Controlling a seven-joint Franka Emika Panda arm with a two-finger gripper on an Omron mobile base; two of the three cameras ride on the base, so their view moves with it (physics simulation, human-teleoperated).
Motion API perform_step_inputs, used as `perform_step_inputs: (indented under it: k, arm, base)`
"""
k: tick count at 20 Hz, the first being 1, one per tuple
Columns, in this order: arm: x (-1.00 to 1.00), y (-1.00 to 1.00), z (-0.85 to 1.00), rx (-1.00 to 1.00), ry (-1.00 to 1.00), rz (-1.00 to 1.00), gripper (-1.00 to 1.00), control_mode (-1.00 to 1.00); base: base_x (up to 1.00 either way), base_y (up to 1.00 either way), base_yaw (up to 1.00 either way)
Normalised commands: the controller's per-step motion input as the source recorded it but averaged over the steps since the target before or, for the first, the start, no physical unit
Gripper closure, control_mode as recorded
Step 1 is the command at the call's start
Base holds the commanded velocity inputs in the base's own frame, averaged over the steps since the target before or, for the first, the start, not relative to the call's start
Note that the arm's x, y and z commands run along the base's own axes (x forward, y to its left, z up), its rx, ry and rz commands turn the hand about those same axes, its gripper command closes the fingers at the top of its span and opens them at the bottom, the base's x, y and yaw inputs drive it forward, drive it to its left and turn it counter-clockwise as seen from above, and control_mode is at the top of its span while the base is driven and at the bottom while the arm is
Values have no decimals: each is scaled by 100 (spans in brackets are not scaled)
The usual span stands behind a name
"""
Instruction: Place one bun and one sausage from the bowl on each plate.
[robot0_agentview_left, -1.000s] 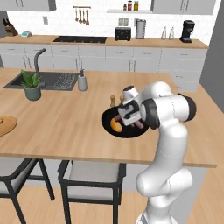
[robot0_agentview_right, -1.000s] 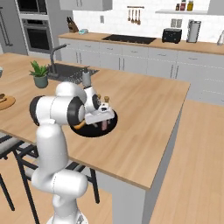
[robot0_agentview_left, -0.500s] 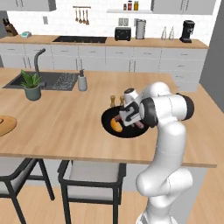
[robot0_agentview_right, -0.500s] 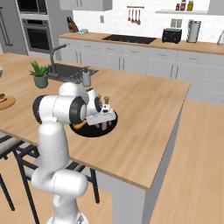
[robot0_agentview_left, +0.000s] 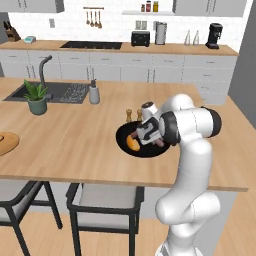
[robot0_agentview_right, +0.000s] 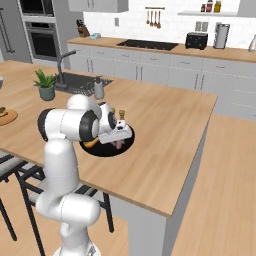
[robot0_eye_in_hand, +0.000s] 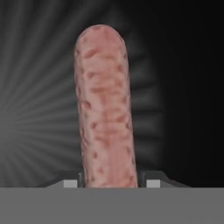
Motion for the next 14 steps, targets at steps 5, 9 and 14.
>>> perform_step_inputs:
  k: [5,9,14]
  arm:
    - [-20,0,65,1,-6,-1,100,-100]
    - [-24,0,70,0,-1,0,100,-100]
    - [-85,11,77,16,-16,0,100,-100]
  base:
    - [0,0,0]
    - [0,0,0]
    - [0,0,0]
